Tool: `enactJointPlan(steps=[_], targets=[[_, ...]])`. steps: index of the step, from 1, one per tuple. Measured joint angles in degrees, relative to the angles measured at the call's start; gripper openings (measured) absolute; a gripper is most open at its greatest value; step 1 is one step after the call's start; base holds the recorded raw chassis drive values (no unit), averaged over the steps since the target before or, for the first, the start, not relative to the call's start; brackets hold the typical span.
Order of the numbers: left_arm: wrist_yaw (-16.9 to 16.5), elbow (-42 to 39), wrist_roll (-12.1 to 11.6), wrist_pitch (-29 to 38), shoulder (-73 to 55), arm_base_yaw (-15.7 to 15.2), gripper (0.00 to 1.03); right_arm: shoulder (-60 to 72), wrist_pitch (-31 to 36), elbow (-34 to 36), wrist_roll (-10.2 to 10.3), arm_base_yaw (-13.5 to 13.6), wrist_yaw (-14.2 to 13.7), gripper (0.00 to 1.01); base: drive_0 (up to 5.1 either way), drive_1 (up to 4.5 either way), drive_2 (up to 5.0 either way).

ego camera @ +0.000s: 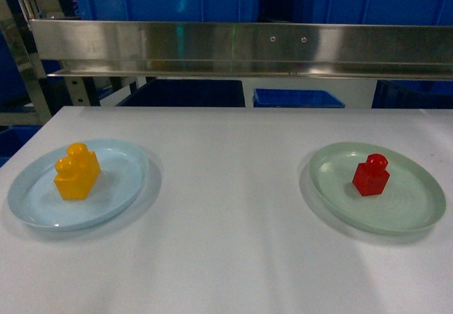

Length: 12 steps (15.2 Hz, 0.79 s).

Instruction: Sort and place red and yellow blocks in left bins

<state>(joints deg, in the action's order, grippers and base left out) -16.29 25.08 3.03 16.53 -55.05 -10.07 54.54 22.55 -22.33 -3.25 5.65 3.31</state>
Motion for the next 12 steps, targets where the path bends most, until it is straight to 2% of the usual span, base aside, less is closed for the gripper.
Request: enactJointPlan(steps=[2, 6, 10, 12], targets=[[0.9, 2.6, -1.2, 1.9, -7.5, 0.7, 0.98, 9.2, 3.1, -3.7, 0.2, 1.0, -0.6, 0.98, 0.0, 0.0, 0.0], [2.6, 9.3, -4.6, 4.4, -20.7, 0.9, 0.98, 23.4, 5.5, -12.1, 0.5, 4.2, -4.7, 0.98, 0.0, 0.0, 0.0], [3.6, 14.8, -4.5, 5.2, -30.6, 2.8, 0.98, 33.5, 6.3, -16.2, 1.7, 5.2, -5.5, 0.98, 0.0, 0.0, 0.0], [4.7, 16.0, -4.6, 8.1, -35.2, 4.3, 0.98, 37.2, 9.8, -16.5, 1.7, 5.1, -5.8, 0.98, 0.0, 0.0, 0.0]])
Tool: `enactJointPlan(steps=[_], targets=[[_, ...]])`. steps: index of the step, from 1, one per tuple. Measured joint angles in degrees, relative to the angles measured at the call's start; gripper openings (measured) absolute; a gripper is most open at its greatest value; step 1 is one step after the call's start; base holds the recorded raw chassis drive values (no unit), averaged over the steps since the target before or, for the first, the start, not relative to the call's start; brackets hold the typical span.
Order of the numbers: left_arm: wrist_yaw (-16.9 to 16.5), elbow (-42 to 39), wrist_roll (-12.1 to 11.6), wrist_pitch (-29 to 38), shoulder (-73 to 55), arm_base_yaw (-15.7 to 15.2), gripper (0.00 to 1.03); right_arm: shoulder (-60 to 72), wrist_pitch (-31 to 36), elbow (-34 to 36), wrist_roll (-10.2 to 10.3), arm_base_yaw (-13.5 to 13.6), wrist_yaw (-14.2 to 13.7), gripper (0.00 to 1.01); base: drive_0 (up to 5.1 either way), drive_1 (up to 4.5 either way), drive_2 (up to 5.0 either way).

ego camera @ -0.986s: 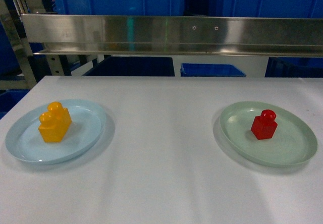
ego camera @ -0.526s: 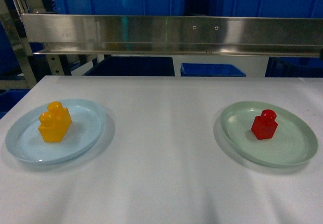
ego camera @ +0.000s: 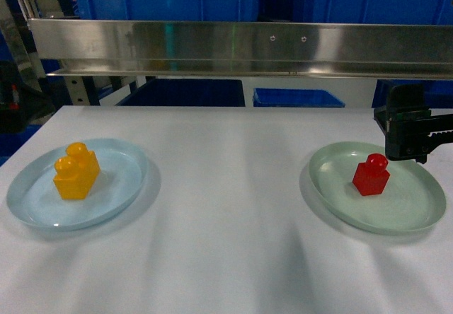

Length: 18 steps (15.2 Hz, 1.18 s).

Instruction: Sort and place red and yellow blocks in left bins

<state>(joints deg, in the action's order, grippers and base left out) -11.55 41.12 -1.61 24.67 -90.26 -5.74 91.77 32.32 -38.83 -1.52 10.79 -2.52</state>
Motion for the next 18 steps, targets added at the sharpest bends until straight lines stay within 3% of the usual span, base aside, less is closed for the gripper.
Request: enactJointPlan(steps=[12, 18], targets=[[0.0, 0.0, -0.3, 1.6, -0.7, 0.3, 0.98, 1.3, 2.8, -0.3, -0.3, -1.2, -0.1, 0.98, 0.0, 0.0, 0.0], [0.0, 0.0, -0.3, 1.5, -0.7, 0.3, 0.98, 13.1, 0.8, -10.9, -3.0, -0.8, 0.5, 0.98, 0.0, 0.0, 0.0]])
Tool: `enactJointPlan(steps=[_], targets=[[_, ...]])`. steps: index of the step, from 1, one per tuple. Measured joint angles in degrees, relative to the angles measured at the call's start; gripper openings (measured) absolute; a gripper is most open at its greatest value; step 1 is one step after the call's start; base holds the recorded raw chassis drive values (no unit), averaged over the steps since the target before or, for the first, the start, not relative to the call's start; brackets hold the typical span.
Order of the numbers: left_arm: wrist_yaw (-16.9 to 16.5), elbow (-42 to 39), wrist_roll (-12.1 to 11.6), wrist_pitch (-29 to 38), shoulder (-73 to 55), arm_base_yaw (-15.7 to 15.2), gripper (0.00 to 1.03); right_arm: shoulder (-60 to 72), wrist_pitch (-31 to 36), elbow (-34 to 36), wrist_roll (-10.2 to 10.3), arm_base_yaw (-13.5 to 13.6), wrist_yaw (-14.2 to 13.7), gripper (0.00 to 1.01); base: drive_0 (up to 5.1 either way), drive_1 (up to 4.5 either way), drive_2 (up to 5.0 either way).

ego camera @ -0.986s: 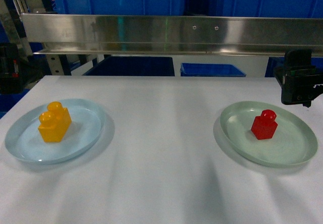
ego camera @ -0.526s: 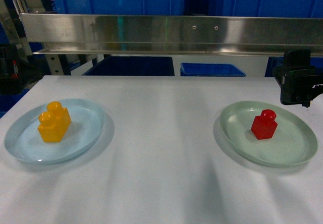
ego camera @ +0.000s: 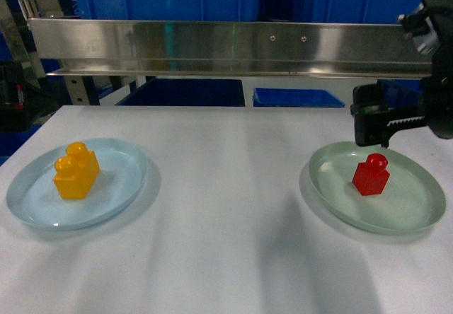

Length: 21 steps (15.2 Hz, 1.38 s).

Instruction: Sort and place red and yellow blocks in left bins

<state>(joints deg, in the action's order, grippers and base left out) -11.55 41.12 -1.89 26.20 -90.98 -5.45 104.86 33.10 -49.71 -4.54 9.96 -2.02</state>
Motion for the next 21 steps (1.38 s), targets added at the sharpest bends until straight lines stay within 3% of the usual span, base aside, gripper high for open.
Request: enactJointPlan(steps=[4, 8, 10, 11, 12, 13, 14, 21], targets=[[0.0, 0.0, 0.0, 0.0, 0.0, 0.0, 0.98, 11.6, -0.2, -2.4, 0.2, 0.0, -2.3, 0.98, 0.0, 0.0, 0.0], [0.0, 0.0, 0.0, 0.0, 0.0, 0.0, 0.98, 14.0, 0.4, -2.4, 1.0, 0.1, -2.5, 0.98, 0.0, 0.0, 0.0], [0.0, 0.0, 0.0, 0.0, 0.0, 0.0, 0.98, 16.3, 1.5, -2.5, 5.0, 0.9, -4.0, 0.98, 0.0, 0.0, 0.0], [0.0, 0.0, 0.0, 0.0, 0.0, 0.0, 0.98, 17.1, 2.4, -2.7, 6.2, 0.5, -5.0, 0.89, 0.0, 0.0, 0.0], [0.0, 0.0, 0.0, 0.0, 0.0, 0.0, 0.98, 17.5, 3.2, -2.7, 6.4, -0.9, -5.9, 0.57, 0.0, 0.0, 0.0], [0.0, 0.0, 0.0, 0.0, 0.0, 0.0, 0.98, 17.7, 4.0, -2.7, 6.4, -1.4, -5.9, 0.41, 0.0, 0.0, 0.0], [0.0, 0.0, 0.0, 0.0, 0.0, 0.0, 0.98, 17.7, 4.9, -2.6, 6.4, -1.4, -5.7, 0.31, 0.0, 0.0, 0.0], [0.0, 0.0, 0.0, 0.0, 0.0, 0.0, 0.98, 10.4, 6.8, 0.8, 6.7, -0.9, -4.5, 0.28, 0.0, 0.0, 0.0]])
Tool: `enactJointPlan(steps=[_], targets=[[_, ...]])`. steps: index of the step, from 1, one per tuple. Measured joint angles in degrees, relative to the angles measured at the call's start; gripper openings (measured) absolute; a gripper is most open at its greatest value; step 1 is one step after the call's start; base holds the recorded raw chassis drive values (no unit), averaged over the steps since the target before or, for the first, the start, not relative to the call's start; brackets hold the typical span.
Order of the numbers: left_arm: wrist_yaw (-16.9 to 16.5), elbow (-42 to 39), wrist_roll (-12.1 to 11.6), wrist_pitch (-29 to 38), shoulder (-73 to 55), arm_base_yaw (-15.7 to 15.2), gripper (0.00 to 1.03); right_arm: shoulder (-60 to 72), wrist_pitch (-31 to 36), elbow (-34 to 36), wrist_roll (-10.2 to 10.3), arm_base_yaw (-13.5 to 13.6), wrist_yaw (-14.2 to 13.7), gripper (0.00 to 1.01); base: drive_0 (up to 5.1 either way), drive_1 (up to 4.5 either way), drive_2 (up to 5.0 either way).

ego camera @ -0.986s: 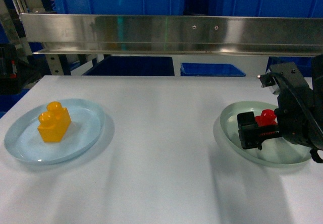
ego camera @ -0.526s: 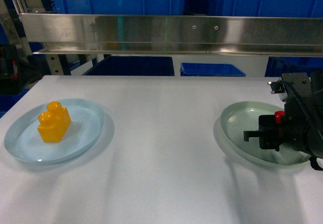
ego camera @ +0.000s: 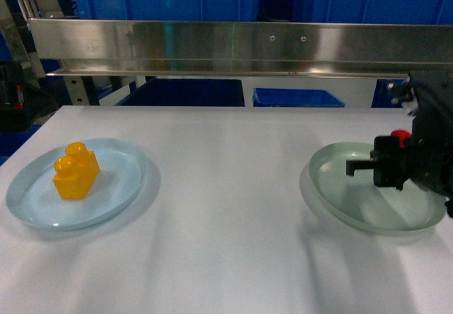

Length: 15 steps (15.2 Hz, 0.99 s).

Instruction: Sort and place red and yellow blocks in left bins

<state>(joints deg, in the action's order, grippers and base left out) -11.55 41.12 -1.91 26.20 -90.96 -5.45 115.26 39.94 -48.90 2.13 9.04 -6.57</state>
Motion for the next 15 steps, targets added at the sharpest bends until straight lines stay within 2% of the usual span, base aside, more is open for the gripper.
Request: enactJointPlan(steps=[5, 8, 11, 15], targets=[[0.0, 0.0, 0.0, 0.0, 0.0, 0.0, 0.98, -12.9, -0.1, 3.7, -0.7, -0.5, 1.0, 0.28, 0.0, 0.0, 0.0], [0.0, 0.0, 0.0, 0.0, 0.0, 0.0, 0.98, -25.7, -3.2, 8.4, -2.1, -1.6, 2.7, 0.28, 0.0, 0.0, 0.0], [0.0, 0.0, 0.0, 0.0, 0.0, 0.0, 0.98, -41.9, -8.8, 14.4, -2.4, -1.4, 3.8, 0.28, 0.0, 0.0, 0.0], [0.0, 0.0, 0.0, 0.0, 0.0, 0.0, 0.98, -44.1, -9.3, 15.6, -3.3, -0.8, 3.9, 0.27, 0.0, 0.0, 0.0]])
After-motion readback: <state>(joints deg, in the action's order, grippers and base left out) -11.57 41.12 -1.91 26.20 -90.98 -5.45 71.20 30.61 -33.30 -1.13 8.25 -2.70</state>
